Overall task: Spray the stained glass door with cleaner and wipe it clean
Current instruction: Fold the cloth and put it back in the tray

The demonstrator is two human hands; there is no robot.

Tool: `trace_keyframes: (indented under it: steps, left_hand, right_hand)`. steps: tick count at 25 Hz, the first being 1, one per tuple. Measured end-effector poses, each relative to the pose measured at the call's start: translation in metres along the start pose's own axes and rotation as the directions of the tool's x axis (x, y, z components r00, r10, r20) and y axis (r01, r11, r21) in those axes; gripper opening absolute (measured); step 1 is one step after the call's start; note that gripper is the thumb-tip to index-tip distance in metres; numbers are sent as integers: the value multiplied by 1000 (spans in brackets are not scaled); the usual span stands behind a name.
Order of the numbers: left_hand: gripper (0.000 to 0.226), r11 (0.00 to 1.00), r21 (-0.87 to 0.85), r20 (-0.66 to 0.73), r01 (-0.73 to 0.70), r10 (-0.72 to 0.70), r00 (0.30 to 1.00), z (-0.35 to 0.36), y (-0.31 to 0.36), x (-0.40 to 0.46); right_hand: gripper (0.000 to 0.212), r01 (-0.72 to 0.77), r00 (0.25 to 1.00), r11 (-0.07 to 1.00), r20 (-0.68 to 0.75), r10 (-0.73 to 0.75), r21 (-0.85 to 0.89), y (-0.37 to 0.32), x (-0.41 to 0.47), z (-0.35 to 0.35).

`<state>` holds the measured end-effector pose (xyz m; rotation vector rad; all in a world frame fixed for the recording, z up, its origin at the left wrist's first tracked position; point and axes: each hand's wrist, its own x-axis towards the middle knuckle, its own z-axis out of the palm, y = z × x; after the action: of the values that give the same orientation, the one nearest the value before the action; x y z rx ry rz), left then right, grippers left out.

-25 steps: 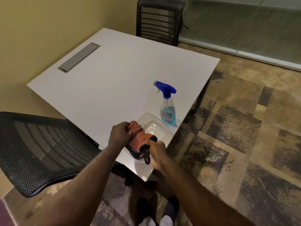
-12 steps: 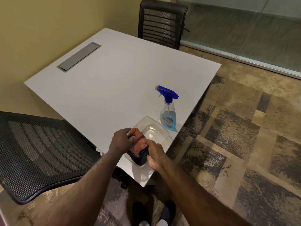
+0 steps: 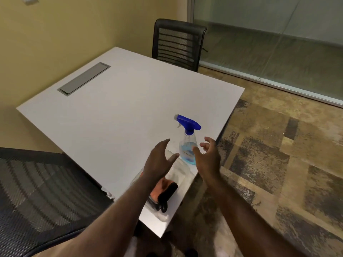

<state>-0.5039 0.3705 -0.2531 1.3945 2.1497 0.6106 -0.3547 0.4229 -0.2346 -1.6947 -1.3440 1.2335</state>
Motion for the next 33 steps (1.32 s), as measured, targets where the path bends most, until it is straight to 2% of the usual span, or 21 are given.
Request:
trace_keyframes:
  steps: [3,5,7,11,14,19,24,27,31,33]
  left_hand:
    - [78,1000,13,47,12,-12,999,16,29,22]
    - [77,999,37,80,37,-40,996,24,42,31]
    - [71,998,33,87,52,-55,995,31,48,38]
    - [58,996,-59,54,66,-63,997,34,53,40]
    - [55,989,-134,49,62,-56,997,30,56,35]
    - [55,976,-179,-104,-127,109,989,-11,69,12]
    - [52,984,-120,-190,-132,108,976,-52,64,-16]
    - [52,990,-99,-166,-98,80,983,-58,50,-29]
    - [51,996,-71,-69,-60,55,996,-47,28,-39]
    - [52,993,-116,-22,-20,18,1000,-38,20,-42]
  right_hand:
    - [72,145,989,982,34,-142,-118,-8,30,9]
    - [77,166,982,975,113,-150,-145,-8,42,16]
    - [72,155,979,973,155,-129,-170,-5,48,20]
    - [52,172,979,970,139,-149,-173,-1,49,20]
    - [46,198,977,969,116,-181,-150,-9,40,15]
    - [41,390,920,907,93,-380,-157,-46,17,-5]
    - [44,564,825,802,83,-559,-200,-68,-14,-3]
    - [41,572,820,798,118,-560,-190,-62,-25,6]
    - [39,510,856,844,196,-479,-165,-36,-32,21]
    - [38,475,870,864,234,-434,-167,-22,-31,28]
